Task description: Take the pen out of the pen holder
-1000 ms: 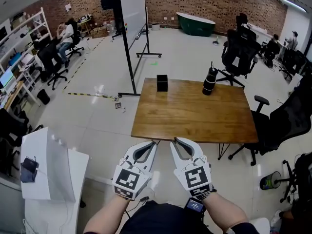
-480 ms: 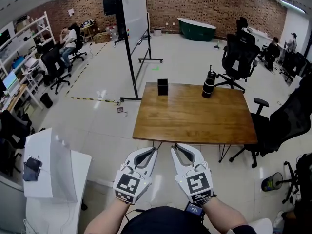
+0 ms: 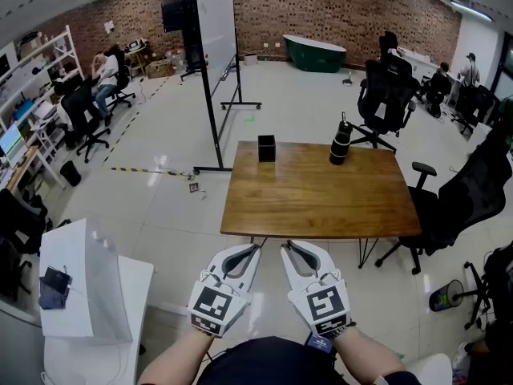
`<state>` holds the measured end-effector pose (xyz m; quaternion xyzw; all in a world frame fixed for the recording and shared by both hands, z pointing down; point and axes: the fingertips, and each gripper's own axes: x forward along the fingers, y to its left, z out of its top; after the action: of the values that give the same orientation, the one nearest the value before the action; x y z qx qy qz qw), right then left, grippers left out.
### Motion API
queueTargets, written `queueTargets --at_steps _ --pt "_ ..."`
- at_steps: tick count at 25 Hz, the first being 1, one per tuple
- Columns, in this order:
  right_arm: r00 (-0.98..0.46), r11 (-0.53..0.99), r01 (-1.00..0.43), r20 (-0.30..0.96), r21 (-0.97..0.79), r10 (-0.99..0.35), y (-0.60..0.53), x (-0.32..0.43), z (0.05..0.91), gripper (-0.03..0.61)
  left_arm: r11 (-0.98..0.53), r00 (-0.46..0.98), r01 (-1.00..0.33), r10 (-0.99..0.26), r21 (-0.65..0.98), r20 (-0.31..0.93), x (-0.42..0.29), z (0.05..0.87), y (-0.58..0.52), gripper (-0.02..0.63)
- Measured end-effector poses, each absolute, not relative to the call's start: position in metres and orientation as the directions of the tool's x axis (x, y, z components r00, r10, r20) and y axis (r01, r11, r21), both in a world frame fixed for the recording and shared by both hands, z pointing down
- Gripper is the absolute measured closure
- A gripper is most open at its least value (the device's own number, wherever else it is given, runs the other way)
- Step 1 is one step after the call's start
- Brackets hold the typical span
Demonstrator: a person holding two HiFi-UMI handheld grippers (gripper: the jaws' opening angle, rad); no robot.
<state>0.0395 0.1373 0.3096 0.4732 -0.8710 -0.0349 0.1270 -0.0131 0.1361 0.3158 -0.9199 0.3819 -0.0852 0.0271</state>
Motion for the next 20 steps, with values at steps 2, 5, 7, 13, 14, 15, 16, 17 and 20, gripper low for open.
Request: queueTargets --at_steps 2,5,7,13,14,15,16,17,20 --pt "-0.517 0.547 -0.816 0.187 0.185 -0.835 0.137 0.035 0.309 0.537 -0.711 0.698 -0.694 -0.703 -0.114 0.133 -0.016 0.316 0.136 0.609" --pt "-0.512 0.542 -0.819 0.186 0.188 -0.839 0.138 0.031 0.308 0.537 -0.716 0.704 -0.689 -0.698 -0.113 0.128 -0.020 0.315 0.136 0.609" --pt "-0.509 0.539 -0.821 0.185 0.190 -0.841 0.138 0.030 0.307 0.537 -0.718 0.707 -0.686 -0.696 -0.112 0.126 -0.021 0.314 0.136 0.609" --pt "-0.501 0.533 -0.825 0.189 0.189 -0.844 0.140 0.028 0.308 0.537 -0.725 0.714 -0.680 -0.689 -0.110 0.126 -0.021 0.316 0.137 0.609" --pt "-0.500 0.532 -0.826 0.191 0.188 -0.845 0.140 0.028 0.309 0.537 -0.725 0.714 -0.680 -0.688 -0.110 0.125 -0.020 0.316 0.137 0.609" --pt "-0.501 0.532 -0.825 0.191 0.190 -0.844 0.141 0.028 0.309 0.537 -0.725 0.714 -0.680 -0.688 -0.111 0.125 -0.020 0.317 0.137 0.609" --pt "-0.502 0.533 -0.824 0.190 0.193 -0.844 0.141 0.028 0.310 0.537 -0.725 0.714 -0.680 -0.689 -0.111 0.124 -0.021 0.317 0.137 0.609" --pt "-0.502 0.533 -0.823 0.189 0.195 -0.844 0.141 0.027 0.310 0.537 -0.724 0.714 -0.681 -0.689 -0.110 0.125 -0.022 0.317 0.137 0.609" --pt "-0.502 0.533 -0.823 0.188 0.198 -0.844 0.142 0.026 0.309 0.537 -0.723 0.712 -0.684 -0.690 -0.097 0.131 -0.023 0.317 0.139 0.609"
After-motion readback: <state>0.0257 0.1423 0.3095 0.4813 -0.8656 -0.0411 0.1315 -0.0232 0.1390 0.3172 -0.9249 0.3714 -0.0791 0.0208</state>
